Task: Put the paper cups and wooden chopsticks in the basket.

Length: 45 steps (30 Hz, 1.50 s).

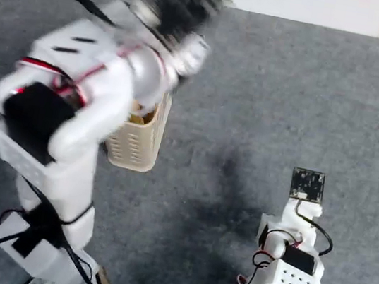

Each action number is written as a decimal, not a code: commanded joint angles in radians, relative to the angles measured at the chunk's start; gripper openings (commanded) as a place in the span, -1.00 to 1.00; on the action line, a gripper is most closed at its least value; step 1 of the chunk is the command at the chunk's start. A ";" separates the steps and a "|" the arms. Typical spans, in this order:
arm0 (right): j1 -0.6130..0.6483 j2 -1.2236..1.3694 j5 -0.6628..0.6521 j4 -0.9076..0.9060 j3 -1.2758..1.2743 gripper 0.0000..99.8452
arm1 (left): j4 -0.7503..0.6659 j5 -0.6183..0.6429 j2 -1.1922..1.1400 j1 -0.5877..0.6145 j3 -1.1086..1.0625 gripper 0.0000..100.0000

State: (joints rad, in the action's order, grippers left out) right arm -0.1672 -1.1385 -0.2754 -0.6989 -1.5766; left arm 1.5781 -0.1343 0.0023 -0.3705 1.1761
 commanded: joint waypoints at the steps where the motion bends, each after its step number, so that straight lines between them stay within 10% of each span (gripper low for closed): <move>1: 0.030 -0.010 -0.009 0.018 0.004 -0.96 | -0.023 0.213 0.016 0.117 0.022 -0.99; 10: 0.030 -0.010 -0.009 0.018 0.004 -0.96 | -0.012 0.345 0.013 0.208 0.008 -0.99; 45: 0.033 -0.010 -0.012 0.018 -0.008 -0.96 | -0.334 0.209 0.013 0.214 -0.426 -0.86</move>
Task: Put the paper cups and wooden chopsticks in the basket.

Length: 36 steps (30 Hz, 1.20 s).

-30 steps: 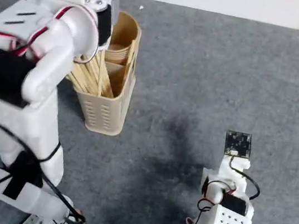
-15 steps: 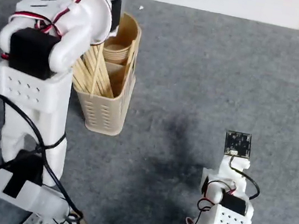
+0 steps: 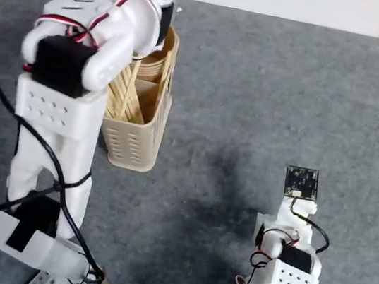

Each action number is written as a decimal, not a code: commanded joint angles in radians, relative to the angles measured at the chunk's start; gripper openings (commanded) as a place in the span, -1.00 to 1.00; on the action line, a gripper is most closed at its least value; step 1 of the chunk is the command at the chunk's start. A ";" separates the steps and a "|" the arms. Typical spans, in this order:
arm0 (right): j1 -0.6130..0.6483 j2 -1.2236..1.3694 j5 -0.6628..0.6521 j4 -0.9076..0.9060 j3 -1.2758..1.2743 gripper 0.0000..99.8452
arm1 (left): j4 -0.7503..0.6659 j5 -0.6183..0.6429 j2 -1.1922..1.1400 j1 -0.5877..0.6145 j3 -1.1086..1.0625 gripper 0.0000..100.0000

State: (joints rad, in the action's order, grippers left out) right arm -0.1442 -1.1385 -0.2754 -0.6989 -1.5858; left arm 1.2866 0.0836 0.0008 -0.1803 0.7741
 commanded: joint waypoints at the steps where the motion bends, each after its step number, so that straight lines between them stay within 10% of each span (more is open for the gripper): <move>1: 0.010 -0.010 -0.012 0.018 0.001 -0.96 | -0.046 -0.009 0.015 0.030 -0.036 -0.82; 17: 0.012 -0.010 -0.012 0.047 -0.002 -0.96 | -0.026 -0.009 0.054 0.140 -0.033 -0.78; 27: -0.018 -0.010 0.034 -0.022 0.007 -0.96 | 0.404 -0.077 0.455 0.380 -0.064 -0.87; 36: -0.019 -0.010 0.055 -0.064 0.058 -0.99 | 0.264 -0.206 0.941 0.403 -1.101 -0.82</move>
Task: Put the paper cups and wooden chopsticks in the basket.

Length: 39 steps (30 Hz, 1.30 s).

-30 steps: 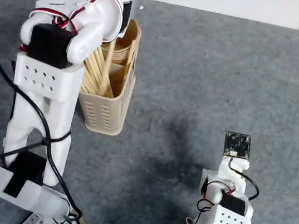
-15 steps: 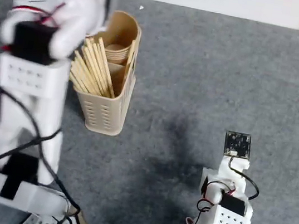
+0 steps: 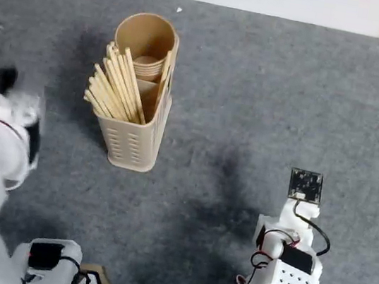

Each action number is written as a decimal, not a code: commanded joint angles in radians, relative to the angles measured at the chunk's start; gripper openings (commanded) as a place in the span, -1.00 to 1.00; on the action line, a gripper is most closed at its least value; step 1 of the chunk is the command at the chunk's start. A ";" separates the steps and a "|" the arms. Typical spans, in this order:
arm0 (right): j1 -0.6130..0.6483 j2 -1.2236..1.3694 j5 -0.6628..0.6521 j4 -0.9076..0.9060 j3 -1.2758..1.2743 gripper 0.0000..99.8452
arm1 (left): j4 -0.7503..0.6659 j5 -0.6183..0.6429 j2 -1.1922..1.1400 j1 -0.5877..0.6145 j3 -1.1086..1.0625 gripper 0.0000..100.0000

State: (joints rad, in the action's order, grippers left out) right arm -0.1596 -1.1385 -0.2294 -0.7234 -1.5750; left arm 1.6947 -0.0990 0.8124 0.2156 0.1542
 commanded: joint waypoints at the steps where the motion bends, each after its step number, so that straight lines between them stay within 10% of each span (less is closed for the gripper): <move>1: -0.001 -0.012 0.011 -0.070 0.059 -0.99 | -0.227 -0.023 0.185 0.007 -0.633 -0.82; 11: 0.117 -0.414 0.011 -0.409 0.122 -0.99 | -0.804 -0.127 0.656 0.001 -1.590 -0.82; 21: 0.104 -0.641 0.005 -0.363 -0.205 -0.99 | -0.772 -0.129 0.931 -0.064 -1.853 -0.82; 39: -0.116 -0.657 0.005 -0.506 -0.203 -0.99 | -0.388 -0.133 0.974 0.189 -1.851 -0.82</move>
